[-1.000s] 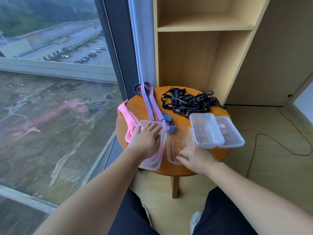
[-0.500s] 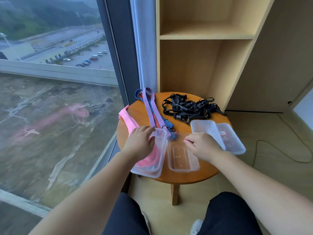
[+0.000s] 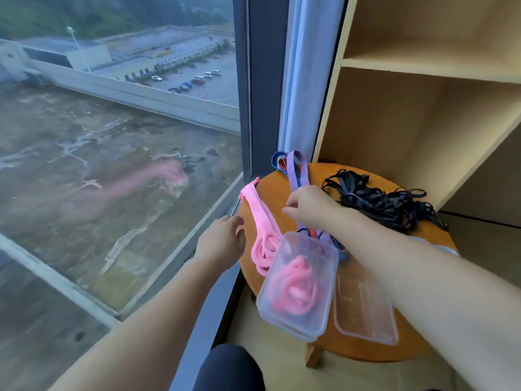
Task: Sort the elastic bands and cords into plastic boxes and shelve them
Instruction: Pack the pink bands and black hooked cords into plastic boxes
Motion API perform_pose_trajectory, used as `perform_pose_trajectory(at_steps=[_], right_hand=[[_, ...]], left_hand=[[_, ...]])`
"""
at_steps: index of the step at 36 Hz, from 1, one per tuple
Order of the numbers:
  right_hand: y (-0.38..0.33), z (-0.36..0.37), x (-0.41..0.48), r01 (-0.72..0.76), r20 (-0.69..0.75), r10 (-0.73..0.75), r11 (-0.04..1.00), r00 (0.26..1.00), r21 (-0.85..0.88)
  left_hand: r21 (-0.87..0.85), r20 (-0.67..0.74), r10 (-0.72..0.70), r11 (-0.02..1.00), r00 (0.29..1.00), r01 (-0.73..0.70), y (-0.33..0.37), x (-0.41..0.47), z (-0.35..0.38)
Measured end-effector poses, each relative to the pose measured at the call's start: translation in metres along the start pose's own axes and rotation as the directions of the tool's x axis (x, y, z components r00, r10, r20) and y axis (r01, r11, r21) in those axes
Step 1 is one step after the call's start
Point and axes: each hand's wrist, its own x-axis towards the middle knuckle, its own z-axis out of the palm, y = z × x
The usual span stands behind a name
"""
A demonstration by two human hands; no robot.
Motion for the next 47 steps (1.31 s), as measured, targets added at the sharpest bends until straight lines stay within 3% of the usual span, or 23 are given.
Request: perform_pose_trajectory(at_steps=[9,18,27,34,42,47], right_hand=[[-0.016,0.050,0.110,-0.107,0.209,0.132,0.986,0.969,-0.127],[-0.013,0.084,0.144,-0.149,0.271,0.197,0.971,0.942,-0.186],[-0.018,0.101,0.150,-0.232,0.240,0.291,0.942,0.926,-0.244],[-0.018,0.093,0.151,-0.310,0.201,0.324,0.946,0.925,-0.100],[-0.019,0.068,0.139,-0.321,0.093,0.308,0.919,0.947,0.228],[-0.014,0.053,0.134,-0.313,0.076,0.305,0.940,0.949,0.135]], left_hand=[[-0.022,-0.024,-0.025,0.999,0.999,0.024,-0.030,0.037,0.014],[-0.038,-0.031,-0.021,0.999,0.999,0.019,-0.047,0.054,0.028],[-0.046,-0.027,-0.010,0.999,1.000,0.009,-0.050,0.059,0.029],[-0.023,0.005,-0.020,1.000,1.000,0.021,-0.050,0.061,0.025],[-0.028,0.002,-0.019,0.999,1.000,0.019,-0.040,0.059,0.019],[-0.021,-0.012,-0.002,1.000,1.000,0.001,-0.032,0.058,0.011]])
